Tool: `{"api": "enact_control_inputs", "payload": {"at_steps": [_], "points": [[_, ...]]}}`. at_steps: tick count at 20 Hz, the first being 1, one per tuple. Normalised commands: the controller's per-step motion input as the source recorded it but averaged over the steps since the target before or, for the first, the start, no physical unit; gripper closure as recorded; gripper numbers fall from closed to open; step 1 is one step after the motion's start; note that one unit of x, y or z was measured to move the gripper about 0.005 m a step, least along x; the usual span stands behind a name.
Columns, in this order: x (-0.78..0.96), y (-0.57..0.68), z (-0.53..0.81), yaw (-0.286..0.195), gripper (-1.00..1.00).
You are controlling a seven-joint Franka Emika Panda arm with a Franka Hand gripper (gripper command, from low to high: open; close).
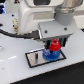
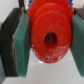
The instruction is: Insert the blue gear onto the right peg, followed by the red gear
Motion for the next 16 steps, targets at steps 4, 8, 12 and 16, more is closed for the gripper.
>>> {"api": "enact_control_inputs", "payload": {"at_steps": [4,8,12,16], "points": [[0.21,-0.13,-0.20,0.000,1.00],[0.23,-0.11,-0.17,0.000,1.00],[0.19,0.02,0.12,0.000,1.00],[0.11,0.03,0.03,0.000,1.00]]}}
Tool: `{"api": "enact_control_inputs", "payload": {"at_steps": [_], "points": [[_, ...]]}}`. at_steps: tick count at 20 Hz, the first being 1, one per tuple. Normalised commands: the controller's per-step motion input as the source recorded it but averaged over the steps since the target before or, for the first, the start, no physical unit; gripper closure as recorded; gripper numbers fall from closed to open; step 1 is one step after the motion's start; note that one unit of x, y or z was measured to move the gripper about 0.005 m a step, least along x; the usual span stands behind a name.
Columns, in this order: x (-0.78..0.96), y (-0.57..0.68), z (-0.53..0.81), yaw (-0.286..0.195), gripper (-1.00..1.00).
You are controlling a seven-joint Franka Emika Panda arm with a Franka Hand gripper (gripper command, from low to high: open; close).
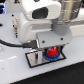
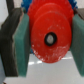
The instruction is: Insert the blue gear onto the right peg, followed by the red gear
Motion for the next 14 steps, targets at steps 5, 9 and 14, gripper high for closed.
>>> {"api": "enact_control_inputs", "payload": {"at_steps": [5,9,14], "points": [[0.03,0.08,0.22,0.000,-1.00],[0.02,0.09,0.58,0.000,-1.00],[0.01,0.04,0.35,0.000,-1.00]]}}
